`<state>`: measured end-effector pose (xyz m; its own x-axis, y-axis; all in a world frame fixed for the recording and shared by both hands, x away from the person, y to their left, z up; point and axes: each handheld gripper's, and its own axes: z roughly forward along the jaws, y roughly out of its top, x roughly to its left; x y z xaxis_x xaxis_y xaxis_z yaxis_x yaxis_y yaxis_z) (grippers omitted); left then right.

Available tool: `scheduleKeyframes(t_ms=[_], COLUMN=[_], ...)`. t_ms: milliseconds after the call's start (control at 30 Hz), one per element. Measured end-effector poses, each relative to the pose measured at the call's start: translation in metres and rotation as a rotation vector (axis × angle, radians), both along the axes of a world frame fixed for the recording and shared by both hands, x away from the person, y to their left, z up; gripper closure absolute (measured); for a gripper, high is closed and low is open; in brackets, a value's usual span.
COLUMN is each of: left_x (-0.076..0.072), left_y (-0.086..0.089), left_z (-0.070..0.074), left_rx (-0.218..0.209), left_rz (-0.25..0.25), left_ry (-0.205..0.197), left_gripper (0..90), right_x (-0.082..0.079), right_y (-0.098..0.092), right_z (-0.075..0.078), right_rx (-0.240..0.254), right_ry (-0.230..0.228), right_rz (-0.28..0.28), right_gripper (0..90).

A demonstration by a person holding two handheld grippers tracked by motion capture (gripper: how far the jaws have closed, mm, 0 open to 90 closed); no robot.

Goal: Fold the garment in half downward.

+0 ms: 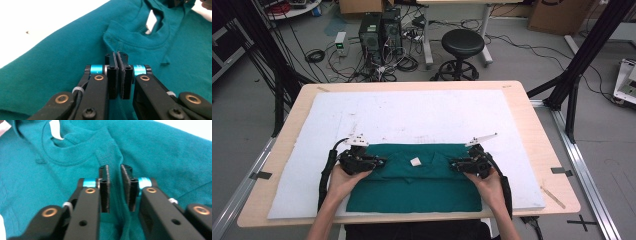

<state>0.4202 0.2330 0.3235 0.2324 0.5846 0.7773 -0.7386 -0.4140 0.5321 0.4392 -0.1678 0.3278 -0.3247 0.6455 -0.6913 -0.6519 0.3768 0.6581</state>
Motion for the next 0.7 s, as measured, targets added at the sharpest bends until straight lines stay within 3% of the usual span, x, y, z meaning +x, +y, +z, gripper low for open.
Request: scheduleKeyframes(t_ms=[233,333,467,700], left_x=[-0.004,-0.003,-0.001,0.005], left_y=[0.006,0.009,0.016,0.018], left_z=[-0.021,-0.033,-0.050,-0.071], left_rx=[0.045,0.083,0.124,0.163], left_rz=[-0.049,-0.076,-0.108,-0.090], left_ry=[-0.032,-0.022,0.001,0.011], left_gripper=[88.0,88.0,88.0,88.2], right_x=[-0.006,-0.003,0.000,0.002], right_y=[-0.005,-0.010,-0.014,-0.016], right_z=[-0.023,-0.037,-0.055,-0.075], right_rx=[-0.041,-0.067,-0.098,-0.118], right_ry=[-0.042,-0.037,-0.036,-0.051], right_rz=[0.058,0.088,0.087,0.084], right_gripper=[88.0,87.9,87.8,87.8])
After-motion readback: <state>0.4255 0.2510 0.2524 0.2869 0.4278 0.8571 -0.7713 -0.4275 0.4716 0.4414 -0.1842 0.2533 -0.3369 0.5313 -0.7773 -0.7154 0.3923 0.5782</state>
